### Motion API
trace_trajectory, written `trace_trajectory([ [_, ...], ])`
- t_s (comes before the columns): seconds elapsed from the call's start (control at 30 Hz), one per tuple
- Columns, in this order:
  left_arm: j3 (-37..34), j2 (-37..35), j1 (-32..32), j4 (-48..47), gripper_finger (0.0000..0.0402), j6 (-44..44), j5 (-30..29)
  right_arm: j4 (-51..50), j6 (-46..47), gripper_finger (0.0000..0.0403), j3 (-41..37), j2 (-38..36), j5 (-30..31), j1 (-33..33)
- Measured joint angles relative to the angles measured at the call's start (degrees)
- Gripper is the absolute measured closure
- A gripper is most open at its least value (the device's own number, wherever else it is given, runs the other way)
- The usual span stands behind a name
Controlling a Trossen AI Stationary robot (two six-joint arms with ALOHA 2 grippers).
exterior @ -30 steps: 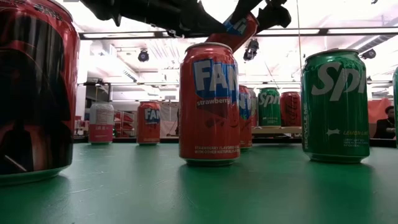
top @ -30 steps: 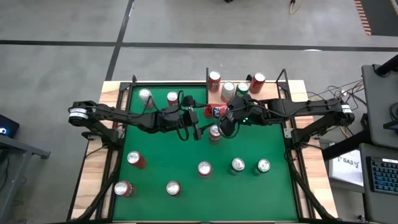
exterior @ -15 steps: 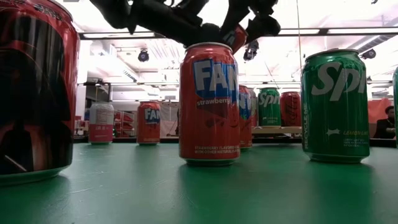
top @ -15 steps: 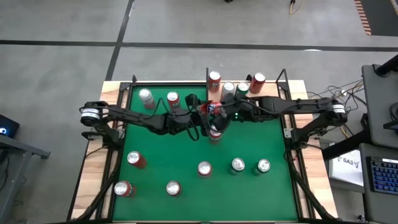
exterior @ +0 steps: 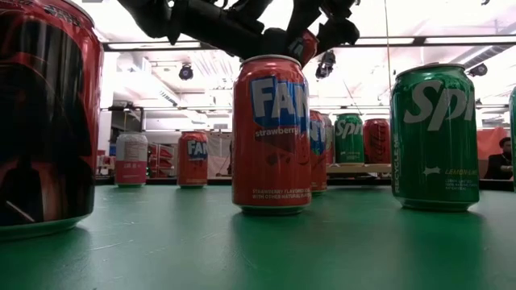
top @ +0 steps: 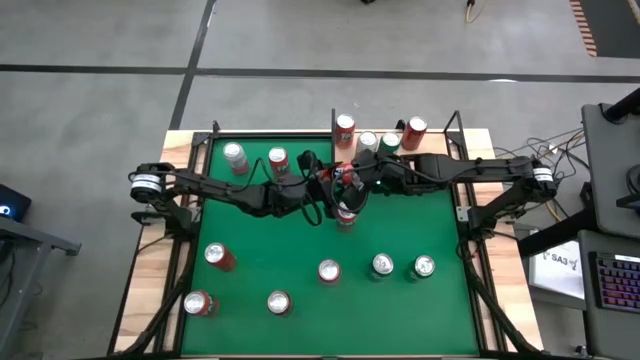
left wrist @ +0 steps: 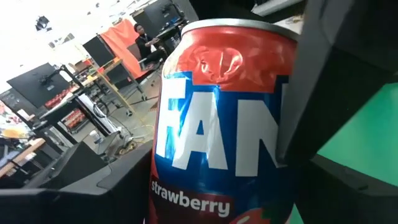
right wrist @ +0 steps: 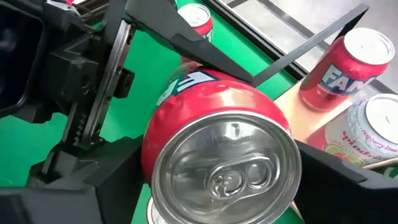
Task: Place canned beverage on shelf
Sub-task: Put the red soda can on the shelf aligned with the other red soda can
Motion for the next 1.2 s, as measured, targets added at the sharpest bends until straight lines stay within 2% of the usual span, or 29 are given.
trace_trajectory([
  [0.13, -0.4, 0.2, -0.1, -1.6, 0.0111, -1.0, 0.6, 0.7, -0.5, 0.0050, 0.3, -0.9, 0.4, 0.0],
  [0.37, -2.7, 0.1, -1.2, 4.2, 0.0111, -3.5, -2.9, 1.0, -4.6, 0.0056, 1.2, -4.9, 0.7, 0.9],
  [0.5, -4.0, 0.0, -3.2, 12.1, 0.0111, -3.6, -5.0, 2.6, -9.1, 0.0059, 1.0, -8.3, 3.9, 3.7],
  [0.7, -7.7, 0.0, -6.2, 26.3, 0.0111, -0.6, -6.2, 9.1, -14.9, 0.0058, -3.3, -12.7, 11.3, 11.7],
  [0.87, -9.8, -0.4, -7.3, 33.8, 0.0111, -2.4, -3.4, 20.4, -20.3, 0.0058, -11.8, -15.7, 15.0, 17.0],
  [1.07, -10.3, -0.3, -7.6, 37.0, 0.0111, -3.9, -2.1, 46.2, -30.3, 0.0058, -24.8, -15.5, 18.3, 18.8],
  [1.2, -10.3, -0.3, -7.6, 37.2, 0.0111, -3.9, -2.4, 60.6, -33.0, 0.0058, -30.6, -14.7, 18.8, 18.6],
])
